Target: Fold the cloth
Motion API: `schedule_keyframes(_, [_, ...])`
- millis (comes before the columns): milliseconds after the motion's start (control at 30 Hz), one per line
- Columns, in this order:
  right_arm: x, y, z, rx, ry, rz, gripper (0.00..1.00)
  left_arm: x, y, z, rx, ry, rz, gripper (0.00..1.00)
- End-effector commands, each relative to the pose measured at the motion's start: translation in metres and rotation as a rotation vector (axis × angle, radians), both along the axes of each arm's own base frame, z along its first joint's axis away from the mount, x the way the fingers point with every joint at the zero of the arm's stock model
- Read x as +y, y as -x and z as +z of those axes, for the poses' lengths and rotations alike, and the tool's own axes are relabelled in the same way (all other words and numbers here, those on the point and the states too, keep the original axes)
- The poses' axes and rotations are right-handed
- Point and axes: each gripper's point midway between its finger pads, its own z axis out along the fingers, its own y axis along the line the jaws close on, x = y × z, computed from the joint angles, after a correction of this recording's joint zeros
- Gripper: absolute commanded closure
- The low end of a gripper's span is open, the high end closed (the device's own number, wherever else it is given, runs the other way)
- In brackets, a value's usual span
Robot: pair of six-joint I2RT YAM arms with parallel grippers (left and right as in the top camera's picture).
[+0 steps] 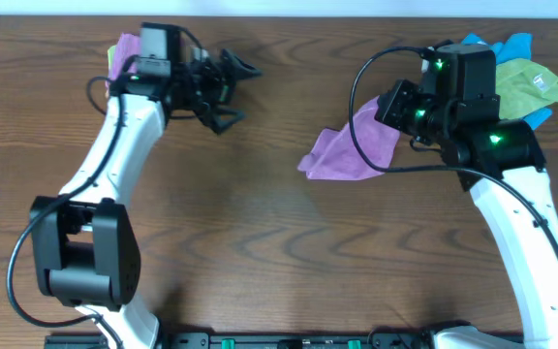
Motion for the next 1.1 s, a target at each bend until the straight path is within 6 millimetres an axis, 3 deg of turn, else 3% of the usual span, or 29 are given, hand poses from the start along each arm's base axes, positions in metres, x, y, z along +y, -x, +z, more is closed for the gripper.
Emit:
schedule_keyframes(0, [-0.003, -0.006, 0.023, -0.083, 0.011, -0.005, 0.98, -0.022, 0.018, 0.013, 0.054, 0.075, -0.066, 0.05])
schedule_keyframes(200, [-0.011, -0.030, 0.050, -0.234, 0.037, -0.054, 0.98, -0.018, 0.038, -0.014, 0.170, -0.026, -0.049, 0.05])
schedule_keyframes(333, [-0.009, -0.038, 0.066, -0.306, 0.018, -0.053, 0.99, -0.020, 0.035, -0.013, 0.182, -0.013, -0.028, 0.05])
schedule_keyframes(600, [-0.008, -0.042, 0.076, -0.348, 0.009, -0.055, 0.98, -0.024, 0.027, -0.012, 0.284, 0.016, 0.088, 0.05])
schedule_keyframes(833, [-0.008, -0.044, 0.079, -0.364, 0.014, -0.055, 0.99, -0.046, 0.021, -0.019, 0.310, 0.004, 0.151, 0.05])
schedule_keyframes(1067, [-0.012, -0.045, 0.079, -0.368, 0.032, -0.069, 0.99, -0.082, 0.042, -0.061, 0.508, 0.048, 0.068, 0.05])
